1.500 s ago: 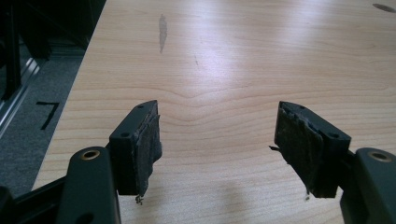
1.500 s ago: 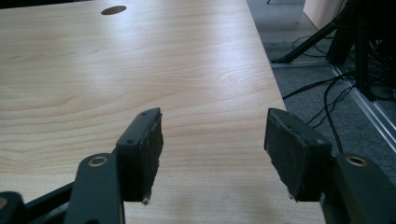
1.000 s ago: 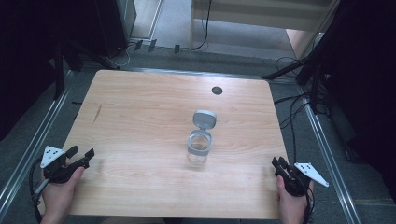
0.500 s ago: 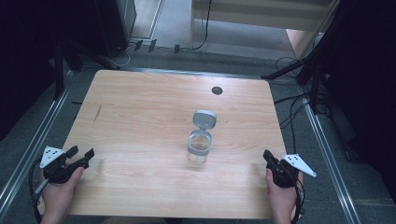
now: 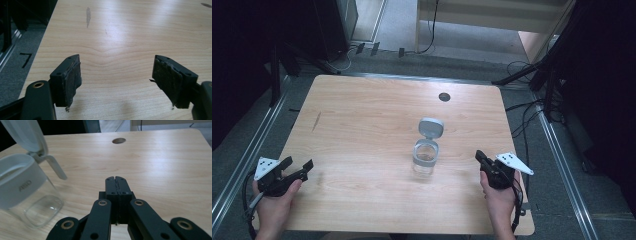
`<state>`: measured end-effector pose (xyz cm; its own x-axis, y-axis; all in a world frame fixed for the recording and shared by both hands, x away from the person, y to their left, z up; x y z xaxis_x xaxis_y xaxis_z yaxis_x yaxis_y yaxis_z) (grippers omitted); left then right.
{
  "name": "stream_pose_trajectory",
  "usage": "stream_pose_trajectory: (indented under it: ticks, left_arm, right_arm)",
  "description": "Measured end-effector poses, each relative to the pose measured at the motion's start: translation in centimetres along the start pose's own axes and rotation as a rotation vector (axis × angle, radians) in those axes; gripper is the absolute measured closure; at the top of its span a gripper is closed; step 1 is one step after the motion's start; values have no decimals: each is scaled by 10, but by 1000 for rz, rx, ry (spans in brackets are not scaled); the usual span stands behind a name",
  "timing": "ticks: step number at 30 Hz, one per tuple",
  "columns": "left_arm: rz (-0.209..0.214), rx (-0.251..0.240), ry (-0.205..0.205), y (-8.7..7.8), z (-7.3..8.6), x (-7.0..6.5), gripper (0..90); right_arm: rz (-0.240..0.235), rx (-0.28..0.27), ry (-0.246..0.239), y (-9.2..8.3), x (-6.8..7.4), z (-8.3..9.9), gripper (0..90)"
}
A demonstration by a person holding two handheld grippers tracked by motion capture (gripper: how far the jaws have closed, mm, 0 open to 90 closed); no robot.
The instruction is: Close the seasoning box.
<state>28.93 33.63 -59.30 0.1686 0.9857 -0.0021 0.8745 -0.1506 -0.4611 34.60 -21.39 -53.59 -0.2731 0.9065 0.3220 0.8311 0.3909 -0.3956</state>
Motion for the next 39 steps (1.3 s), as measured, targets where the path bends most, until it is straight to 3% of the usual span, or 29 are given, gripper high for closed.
stream_pose_trajectory:
  ticks: [2, 11, 16, 21, 39]
  left_arm:
    - [-4, -2, -4, 0, 0, 1, 203]
    - [0, -6, -8, -1, -1, 1, 140]
    - [8, -2, 9, -1, 0, -1, 140]
    - [22, -8, -4, -1, -1, 0, 140]
    - [9, 6, 7, 0, 0, -1, 141]
  right_arm:
    - [-25, 0, -14, 7, 12, -6, 900]
    - [-71, 11, -23, 28, 37, -12, 900]
    - [-84, 15, -36, 35, 45, -17, 900]
    - [-95, 5, -38, 45, 55, -30, 900]
    - [-166, 8, -66, 68, 88, -69, 900]
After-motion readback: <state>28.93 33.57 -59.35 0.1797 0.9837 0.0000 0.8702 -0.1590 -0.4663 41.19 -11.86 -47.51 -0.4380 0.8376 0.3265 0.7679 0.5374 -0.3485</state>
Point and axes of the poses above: each handheld gripper's, and its own axes: y roughly forward along the jaws, z roughly out of its underside, x roughly to its left, the point moved 9 cm from there along y, roughly forward along the jaws, and after that the axes turned 10 degrees about y, right-handed, at the moved point
